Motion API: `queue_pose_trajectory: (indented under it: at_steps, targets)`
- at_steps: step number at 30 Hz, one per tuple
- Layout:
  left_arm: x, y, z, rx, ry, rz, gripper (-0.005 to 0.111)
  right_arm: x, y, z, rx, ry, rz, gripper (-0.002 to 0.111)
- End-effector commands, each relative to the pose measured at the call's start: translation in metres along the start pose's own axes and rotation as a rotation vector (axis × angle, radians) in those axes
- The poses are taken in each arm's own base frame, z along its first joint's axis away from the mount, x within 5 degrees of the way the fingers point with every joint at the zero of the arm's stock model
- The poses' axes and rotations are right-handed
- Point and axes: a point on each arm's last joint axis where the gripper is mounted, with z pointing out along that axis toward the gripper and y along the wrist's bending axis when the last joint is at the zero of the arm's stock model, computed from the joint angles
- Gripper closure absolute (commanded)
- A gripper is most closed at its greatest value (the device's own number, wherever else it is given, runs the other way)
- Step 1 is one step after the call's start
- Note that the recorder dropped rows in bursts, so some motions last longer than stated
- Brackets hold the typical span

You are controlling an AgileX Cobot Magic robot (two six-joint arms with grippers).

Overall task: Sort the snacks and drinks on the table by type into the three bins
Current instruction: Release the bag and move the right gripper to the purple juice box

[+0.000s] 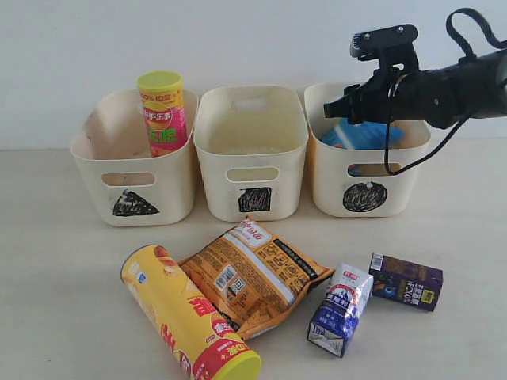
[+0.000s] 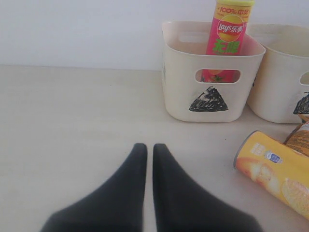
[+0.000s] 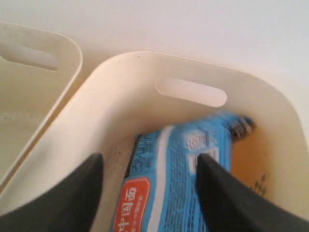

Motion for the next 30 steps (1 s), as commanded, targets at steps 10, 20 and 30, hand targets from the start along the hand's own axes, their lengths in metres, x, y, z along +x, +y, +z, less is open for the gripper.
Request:
queue_pose_trajectory:
  at_steps: [10,20,30]
  targets:
    - [-0.002,0.000,0.000,0.003,-0.015,-0.001,0.103,-0.062,-0.012,-0.078,0.070,0.156,-0.073,0.102]
    - [-0.002,0.000,0.000,0.003,-0.015,-0.001,0.103,-0.055,-0.016,-0.123,0.108,0.467,-0.056,0.108]
    - [-0.002,0.000,0.000,0.003,-0.015,-0.001,0.103,-0.029,-0.002,-0.159,-0.087,0.823,-0.116,0.108]
